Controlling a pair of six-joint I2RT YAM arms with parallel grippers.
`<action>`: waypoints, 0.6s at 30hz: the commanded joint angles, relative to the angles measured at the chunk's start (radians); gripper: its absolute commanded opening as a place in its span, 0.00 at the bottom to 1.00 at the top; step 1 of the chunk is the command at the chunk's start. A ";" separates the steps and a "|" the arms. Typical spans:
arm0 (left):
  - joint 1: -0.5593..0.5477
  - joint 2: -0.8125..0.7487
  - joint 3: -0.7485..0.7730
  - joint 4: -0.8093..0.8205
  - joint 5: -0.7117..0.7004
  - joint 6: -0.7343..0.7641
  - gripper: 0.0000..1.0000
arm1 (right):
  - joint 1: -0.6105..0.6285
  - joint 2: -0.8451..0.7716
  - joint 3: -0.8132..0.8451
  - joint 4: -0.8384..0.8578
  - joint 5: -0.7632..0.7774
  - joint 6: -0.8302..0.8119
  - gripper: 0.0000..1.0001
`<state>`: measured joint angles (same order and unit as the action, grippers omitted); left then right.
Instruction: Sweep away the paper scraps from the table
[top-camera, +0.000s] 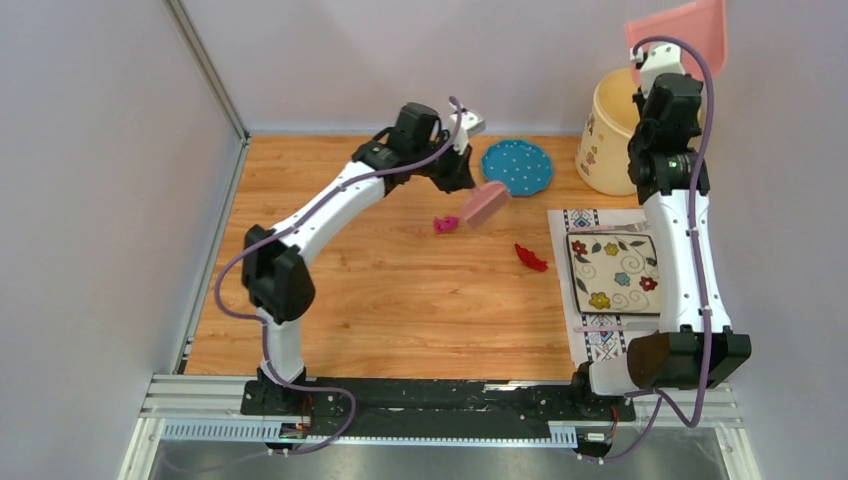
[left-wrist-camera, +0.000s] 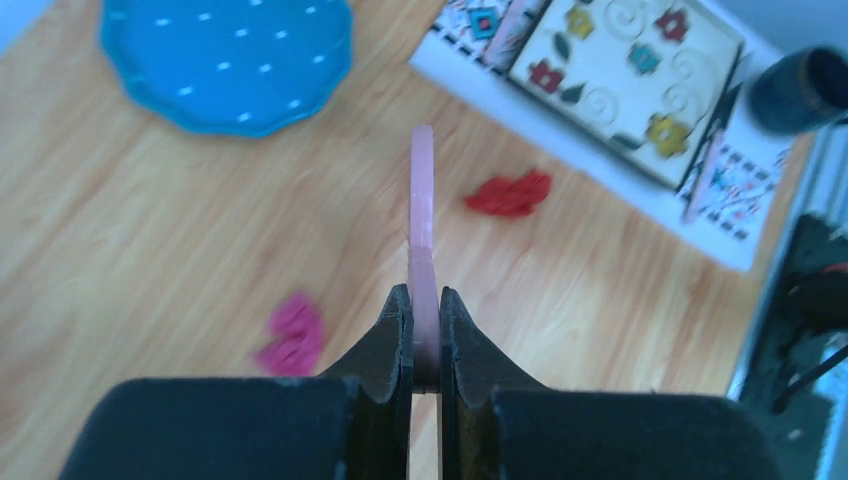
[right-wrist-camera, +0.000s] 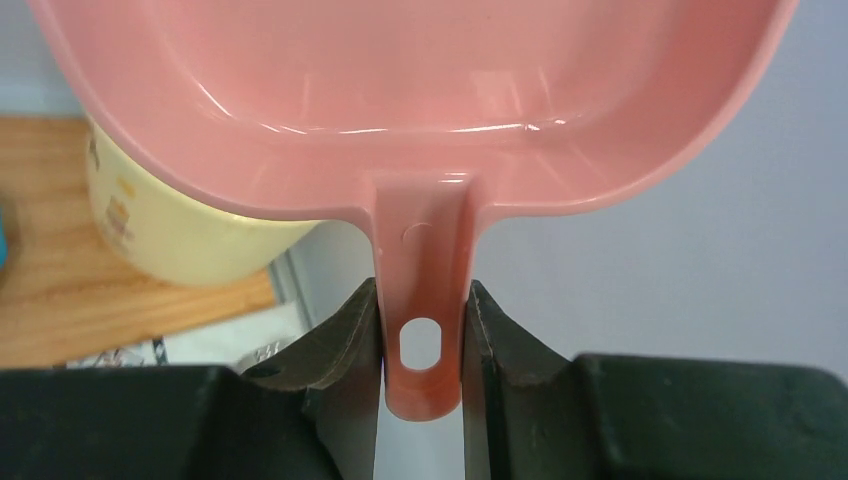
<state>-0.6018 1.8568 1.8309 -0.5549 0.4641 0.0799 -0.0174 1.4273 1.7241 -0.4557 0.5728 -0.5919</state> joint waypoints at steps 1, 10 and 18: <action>-0.071 0.211 0.160 0.162 0.070 -0.349 0.00 | -0.003 -0.079 -0.116 -0.091 -0.053 0.147 0.00; -0.164 0.456 0.283 0.337 0.102 -0.644 0.00 | 0.002 -0.146 -0.245 -0.110 -0.073 0.195 0.00; -0.158 0.461 0.205 0.296 0.085 -0.620 0.00 | 0.049 -0.137 -0.201 -0.159 -0.063 0.202 0.00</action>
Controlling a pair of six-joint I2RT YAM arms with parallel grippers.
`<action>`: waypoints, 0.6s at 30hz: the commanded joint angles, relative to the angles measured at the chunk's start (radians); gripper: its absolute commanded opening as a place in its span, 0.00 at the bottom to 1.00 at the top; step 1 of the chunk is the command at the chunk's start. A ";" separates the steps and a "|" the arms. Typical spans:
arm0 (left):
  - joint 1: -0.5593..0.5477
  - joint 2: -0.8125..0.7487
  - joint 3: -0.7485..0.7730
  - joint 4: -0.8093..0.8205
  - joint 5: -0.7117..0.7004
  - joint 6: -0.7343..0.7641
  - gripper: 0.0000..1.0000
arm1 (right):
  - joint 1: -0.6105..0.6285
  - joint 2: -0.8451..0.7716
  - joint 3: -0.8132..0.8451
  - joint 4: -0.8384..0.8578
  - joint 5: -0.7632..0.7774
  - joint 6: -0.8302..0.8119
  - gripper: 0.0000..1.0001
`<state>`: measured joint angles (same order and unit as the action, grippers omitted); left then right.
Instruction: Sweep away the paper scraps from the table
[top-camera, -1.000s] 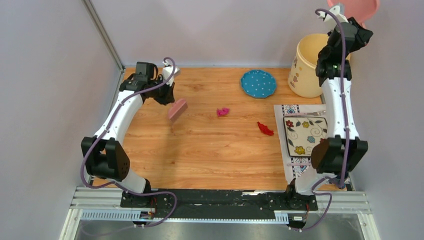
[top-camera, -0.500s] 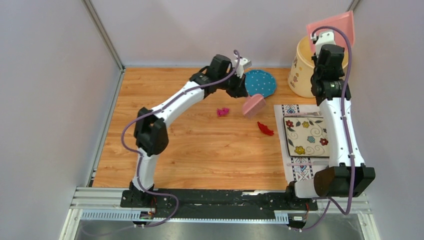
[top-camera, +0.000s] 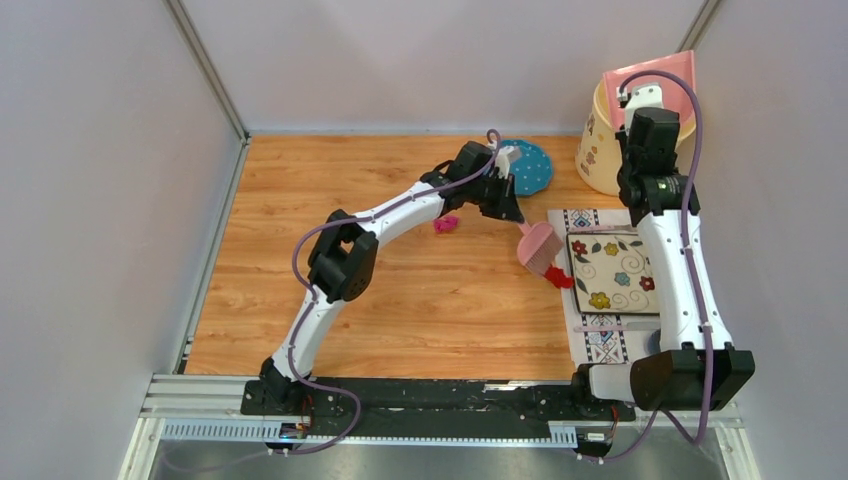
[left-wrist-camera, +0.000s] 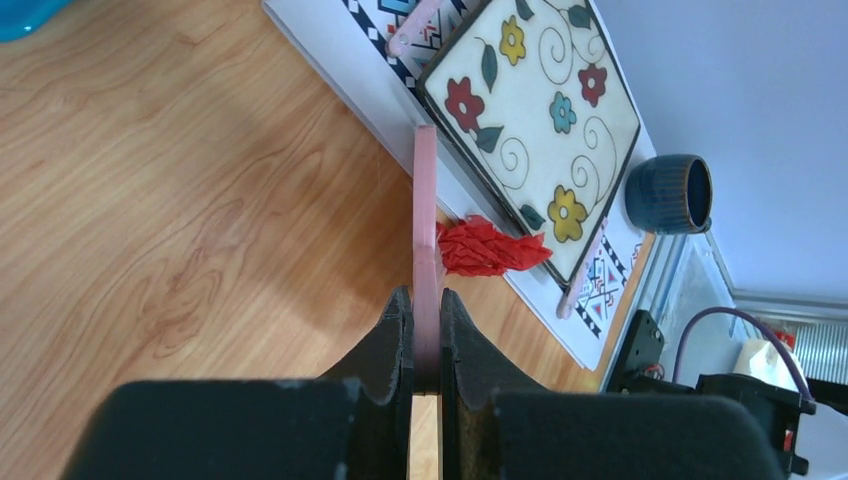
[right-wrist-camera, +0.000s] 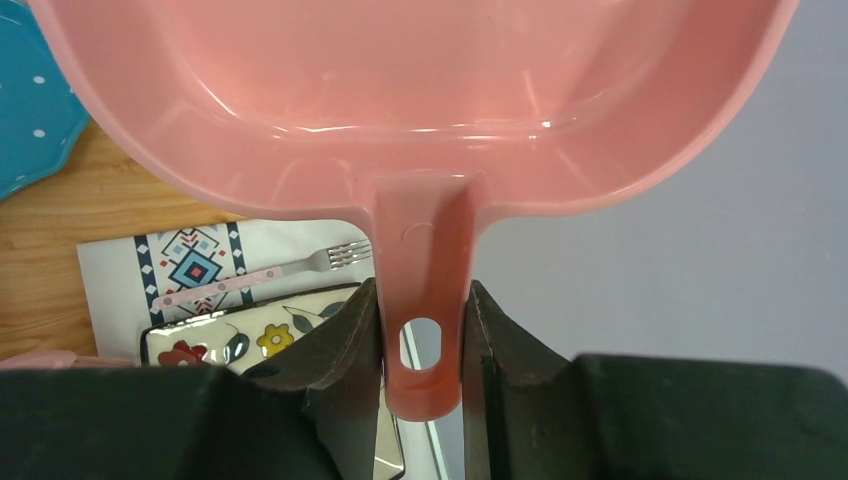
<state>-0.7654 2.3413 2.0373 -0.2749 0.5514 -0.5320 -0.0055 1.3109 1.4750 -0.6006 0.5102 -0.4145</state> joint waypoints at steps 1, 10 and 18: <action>0.008 -0.023 0.024 0.014 -0.011 0.004 0.00 | 0.039 -0.019 0.050 -0.016 0.001 0.022 0.00; 0.038 -0.121 0.097 -0.159 -0.243 0.322 0.00 | 0.062 -0.042 0.024 0.002 0.034 -0.036 0.00; 0.127 -0.241 -0.019 -0.190 -0.255 0.412 0.00 | 0.065 -0.061 0.025 0.013 0.040 -0.046 0.00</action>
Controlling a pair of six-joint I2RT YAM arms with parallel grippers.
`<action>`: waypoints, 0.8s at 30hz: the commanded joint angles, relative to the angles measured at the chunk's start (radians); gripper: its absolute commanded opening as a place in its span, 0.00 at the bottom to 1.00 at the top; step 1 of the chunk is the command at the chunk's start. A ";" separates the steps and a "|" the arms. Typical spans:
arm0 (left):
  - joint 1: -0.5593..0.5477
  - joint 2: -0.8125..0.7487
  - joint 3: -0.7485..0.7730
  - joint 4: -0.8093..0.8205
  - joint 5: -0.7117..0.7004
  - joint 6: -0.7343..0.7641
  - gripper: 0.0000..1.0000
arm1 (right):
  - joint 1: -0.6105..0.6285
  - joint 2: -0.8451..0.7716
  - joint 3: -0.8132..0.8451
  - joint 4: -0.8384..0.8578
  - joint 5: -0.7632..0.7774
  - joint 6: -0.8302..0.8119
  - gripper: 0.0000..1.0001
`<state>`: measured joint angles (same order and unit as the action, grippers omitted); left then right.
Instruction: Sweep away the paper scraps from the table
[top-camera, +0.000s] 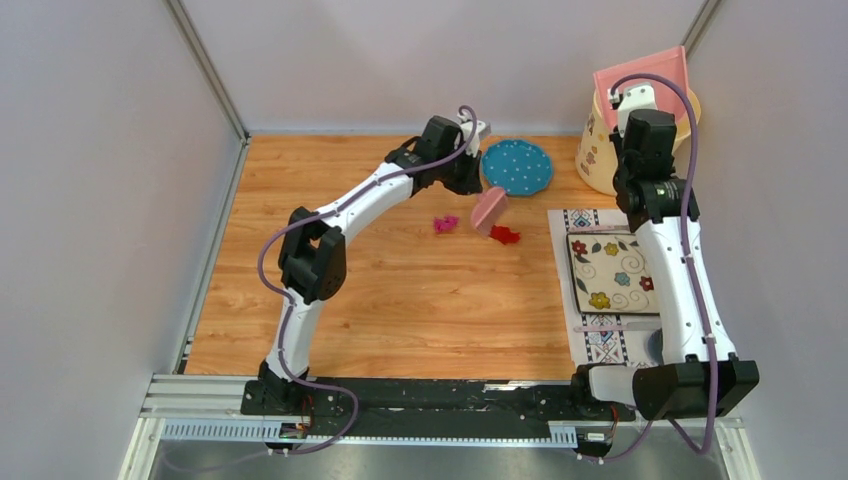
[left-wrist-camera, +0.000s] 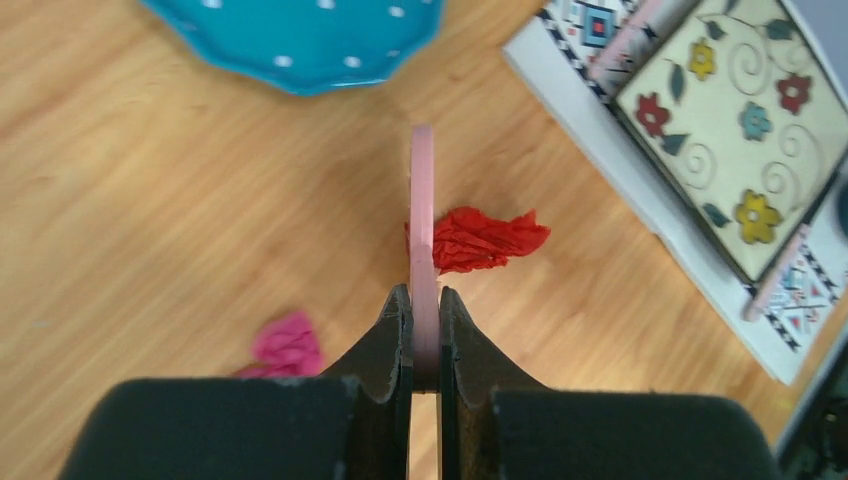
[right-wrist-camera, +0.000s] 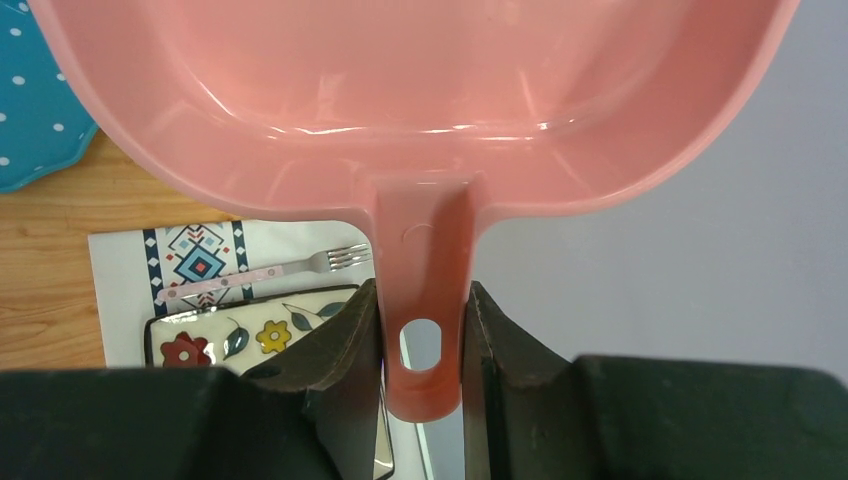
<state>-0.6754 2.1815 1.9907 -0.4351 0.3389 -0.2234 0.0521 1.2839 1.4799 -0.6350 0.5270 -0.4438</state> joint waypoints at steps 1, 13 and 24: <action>0.036 -0.088 0.040 -0.036 -0.031 0.105 0.00 | 0.008 -0.034 0.020 0.044 0.024 -0.016 0.00; -0.025 -0.115 0.191 -0.064 0.192 0.105 0.00 | 0.046 0.006 0.088 -0.049 -0.038 0.092 0.00; -0.027 0.000 0.080 0.012 0.098 0.090 0.00 | 0.141 0.046 0.131 -0.179 -0.077 0.178 0.00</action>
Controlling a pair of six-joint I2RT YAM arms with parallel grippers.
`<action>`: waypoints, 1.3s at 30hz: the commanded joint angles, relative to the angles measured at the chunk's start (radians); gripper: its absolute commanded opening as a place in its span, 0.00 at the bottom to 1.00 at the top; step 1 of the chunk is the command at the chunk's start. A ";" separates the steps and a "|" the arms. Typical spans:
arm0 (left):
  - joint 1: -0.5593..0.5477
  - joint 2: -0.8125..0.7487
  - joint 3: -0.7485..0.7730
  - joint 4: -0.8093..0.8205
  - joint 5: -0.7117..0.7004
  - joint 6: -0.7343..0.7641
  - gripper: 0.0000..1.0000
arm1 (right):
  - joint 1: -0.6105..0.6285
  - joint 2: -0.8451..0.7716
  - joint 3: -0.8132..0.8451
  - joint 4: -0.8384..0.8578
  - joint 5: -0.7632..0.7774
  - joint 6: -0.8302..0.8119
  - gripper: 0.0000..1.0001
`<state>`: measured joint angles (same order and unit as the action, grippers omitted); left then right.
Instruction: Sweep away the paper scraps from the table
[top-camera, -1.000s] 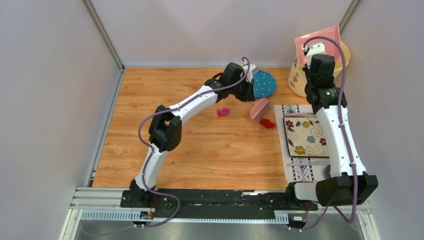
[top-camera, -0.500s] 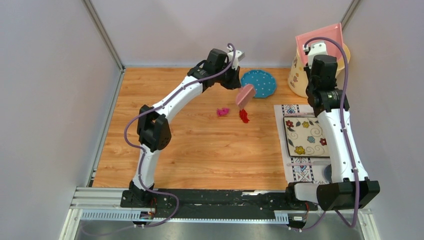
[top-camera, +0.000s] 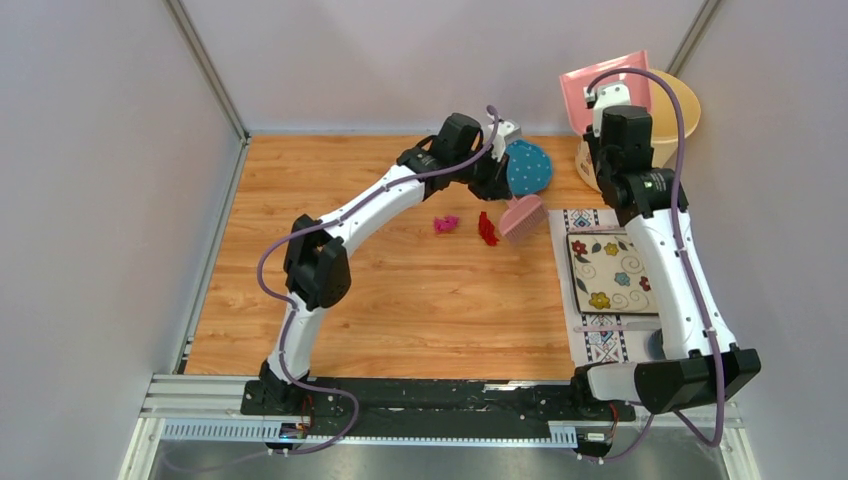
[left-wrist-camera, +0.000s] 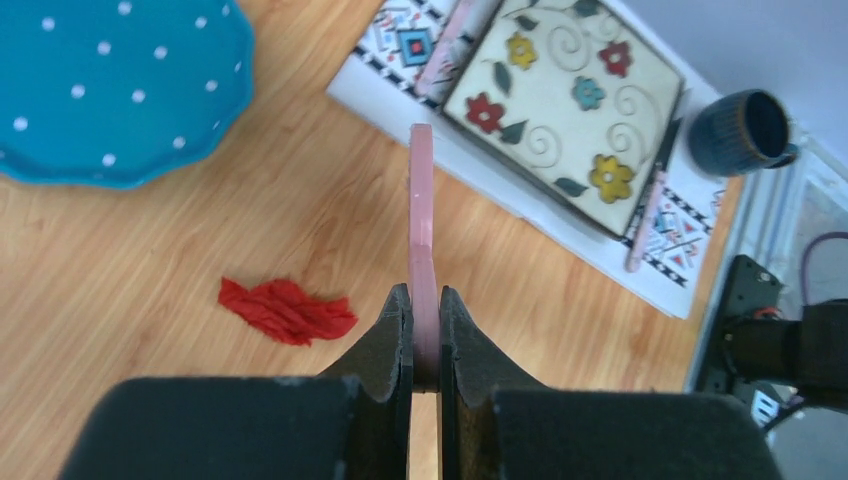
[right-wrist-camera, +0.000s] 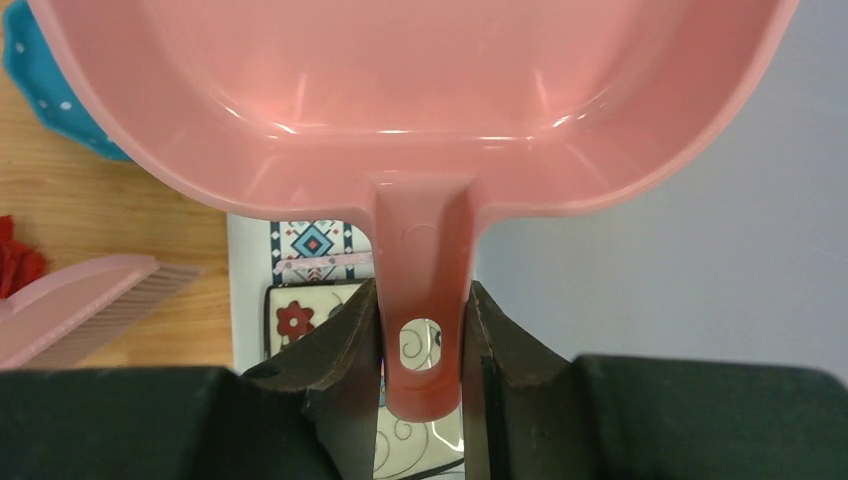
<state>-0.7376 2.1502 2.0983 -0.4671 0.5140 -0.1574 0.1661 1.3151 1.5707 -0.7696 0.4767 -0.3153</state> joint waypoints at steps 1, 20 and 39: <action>0.044 0.037 -0.030 0.045 -0.074 0.035 0.00 | 0.035 0.021 0.041 -0.053 -0.033 0.061 0.00; 0.328 -0.282 -0.547 0.044 0.041 0.125 0.00 | 0.257 0.108 0.030 -0.349 -0.352 0.209 0.00; 0.386 -0.382 -0.337 -0.114 -0.052 0.221 0.00 | 0.314 0.177 -0.236 -0.393 -0.622 0.337 0.00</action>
<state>-0.3725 1.7981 1.7393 -0.5526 0.5930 -0.0467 0.4587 1.4818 1.3537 -1.1778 -0.0921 -0.0238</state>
